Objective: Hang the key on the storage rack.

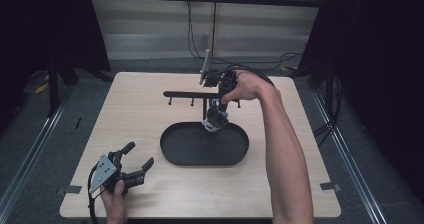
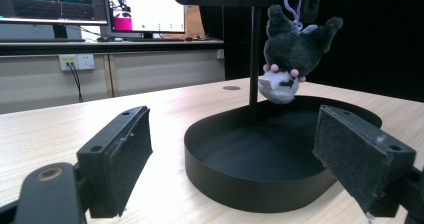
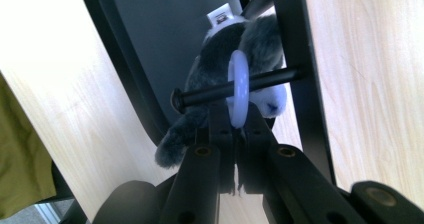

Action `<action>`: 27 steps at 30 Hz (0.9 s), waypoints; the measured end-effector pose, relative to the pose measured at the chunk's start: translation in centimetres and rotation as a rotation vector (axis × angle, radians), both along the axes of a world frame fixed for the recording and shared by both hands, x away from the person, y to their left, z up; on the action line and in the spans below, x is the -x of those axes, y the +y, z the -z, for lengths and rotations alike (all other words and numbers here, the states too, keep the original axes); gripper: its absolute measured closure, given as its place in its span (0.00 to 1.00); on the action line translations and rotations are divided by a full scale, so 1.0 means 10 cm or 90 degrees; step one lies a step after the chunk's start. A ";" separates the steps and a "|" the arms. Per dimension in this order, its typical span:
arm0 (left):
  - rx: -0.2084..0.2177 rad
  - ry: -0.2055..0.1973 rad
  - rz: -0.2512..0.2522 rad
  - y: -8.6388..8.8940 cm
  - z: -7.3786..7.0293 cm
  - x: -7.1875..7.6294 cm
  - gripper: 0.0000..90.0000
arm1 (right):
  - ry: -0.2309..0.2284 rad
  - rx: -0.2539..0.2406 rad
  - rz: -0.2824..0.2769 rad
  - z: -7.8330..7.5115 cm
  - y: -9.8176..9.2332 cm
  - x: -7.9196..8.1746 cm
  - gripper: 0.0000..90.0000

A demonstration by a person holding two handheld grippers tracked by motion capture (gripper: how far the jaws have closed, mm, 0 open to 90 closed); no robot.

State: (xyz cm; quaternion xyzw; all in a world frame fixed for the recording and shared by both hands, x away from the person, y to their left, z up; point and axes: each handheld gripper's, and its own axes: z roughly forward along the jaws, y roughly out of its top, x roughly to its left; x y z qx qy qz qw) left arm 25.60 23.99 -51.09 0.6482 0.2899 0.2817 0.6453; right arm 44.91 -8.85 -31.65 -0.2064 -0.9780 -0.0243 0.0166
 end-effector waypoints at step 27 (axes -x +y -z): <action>0.001 0.000 0.000 0.00 0.00 0.00 0.17 | -0.015 -0.076 0.041 -0.04 -0.16 0.14 0.67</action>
